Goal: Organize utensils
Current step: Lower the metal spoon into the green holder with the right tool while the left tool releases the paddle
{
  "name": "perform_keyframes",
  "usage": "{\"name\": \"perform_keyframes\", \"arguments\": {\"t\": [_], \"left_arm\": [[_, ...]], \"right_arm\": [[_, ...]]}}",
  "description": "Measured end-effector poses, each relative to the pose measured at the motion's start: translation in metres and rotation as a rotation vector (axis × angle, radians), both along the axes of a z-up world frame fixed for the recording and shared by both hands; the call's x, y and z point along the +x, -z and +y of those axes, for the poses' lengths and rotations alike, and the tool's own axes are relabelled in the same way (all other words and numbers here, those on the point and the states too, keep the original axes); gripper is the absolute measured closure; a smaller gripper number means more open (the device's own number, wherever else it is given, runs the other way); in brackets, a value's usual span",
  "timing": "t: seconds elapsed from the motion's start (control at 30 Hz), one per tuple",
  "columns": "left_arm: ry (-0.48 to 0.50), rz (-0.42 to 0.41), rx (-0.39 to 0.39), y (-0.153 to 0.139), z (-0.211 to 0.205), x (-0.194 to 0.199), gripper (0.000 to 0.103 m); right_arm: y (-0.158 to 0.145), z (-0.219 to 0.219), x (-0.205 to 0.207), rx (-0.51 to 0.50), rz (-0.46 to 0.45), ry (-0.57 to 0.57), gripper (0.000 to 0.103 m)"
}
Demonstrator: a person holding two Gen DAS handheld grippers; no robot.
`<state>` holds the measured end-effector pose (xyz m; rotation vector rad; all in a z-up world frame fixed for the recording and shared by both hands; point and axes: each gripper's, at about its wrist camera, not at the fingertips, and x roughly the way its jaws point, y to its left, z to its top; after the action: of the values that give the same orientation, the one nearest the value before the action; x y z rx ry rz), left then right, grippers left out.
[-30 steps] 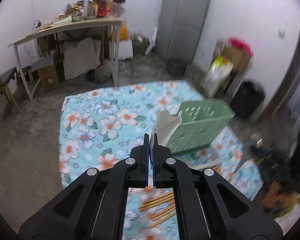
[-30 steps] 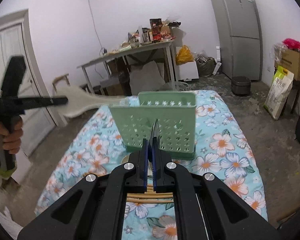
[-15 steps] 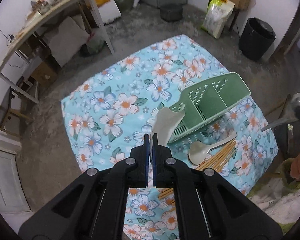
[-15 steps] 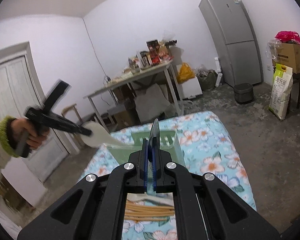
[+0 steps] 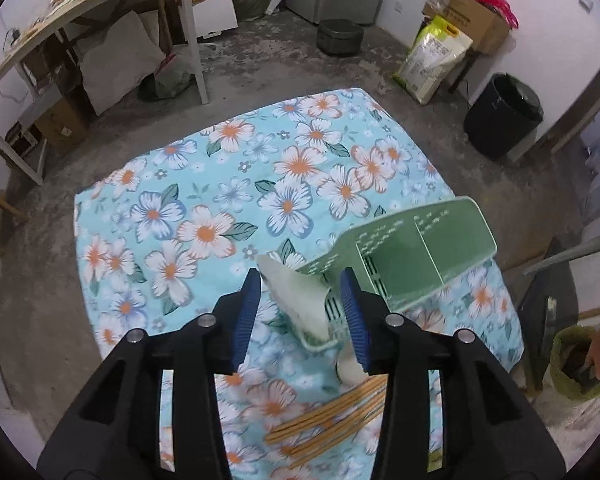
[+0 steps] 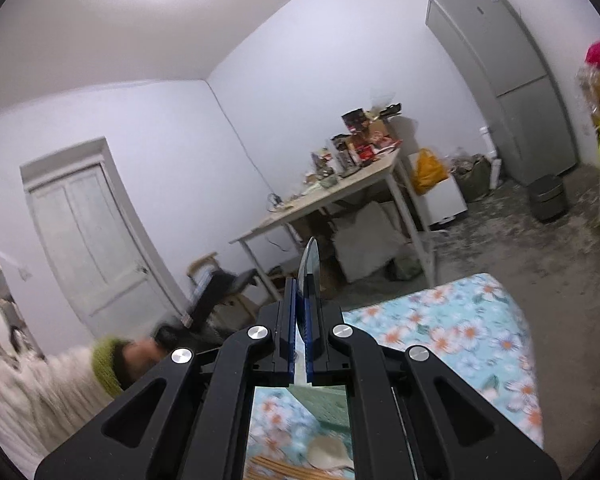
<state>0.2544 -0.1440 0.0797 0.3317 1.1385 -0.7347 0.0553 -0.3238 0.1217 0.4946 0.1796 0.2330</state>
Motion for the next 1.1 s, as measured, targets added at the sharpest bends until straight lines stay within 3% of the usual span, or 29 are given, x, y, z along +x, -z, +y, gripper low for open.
{"name": "perform_keyframes", "arguments": {"t": [0.17,0.33,0.47,0.63,0.77,0.93,1.0,1.1], "left_arm": [[-0.017,-0.069,-0.078,-0.011,0.008,-0.004,0.063],[-0.072,-0.289,-0.187,-0.039,0.04,-0.033,0.044],[-0.133,-0.364,-0.26,-0.037,0.074,-0.058,0.022],[-0.228,-0.278,-0.325,0.0,0.111,-0.08,0.021],[-0.269,-0.183,-0.375,0.037,0.123,-0.097,0.02],[-0.259,-0.177,-0.362,0.065,0.117,-0.119,0.02],[-0.252,-0.198,-0.337,0.07,0.112,-0.125,0.02],[-0.252,-0.213,-0.334,0.072,0.11,-0.13,0.02]], "right_arm": [[-0.01,-0.013,0.025,0.054,-0.042,-0.053,0.099],[0.006,-0.011,0.063,0.039,-0.019,-0.087,0.099],[0.039,-0.002,0.09,-0.047,0.056,-0.085,0.099],[0.085,0.004,0.113,-0.098,0.182,-0.112,0.099],[0.102,0.011,0.111,-0.151,0.258,-0.109,0.098],[0.109,0.014,0.103,-0.177,0.307,-0.086,0.094],[0.107,0.013,0.098,-0.174,0.317,-0.069,0.088],[0.103,0.01,0.087,-0.153,0.306,-0.043,0.07]]}}
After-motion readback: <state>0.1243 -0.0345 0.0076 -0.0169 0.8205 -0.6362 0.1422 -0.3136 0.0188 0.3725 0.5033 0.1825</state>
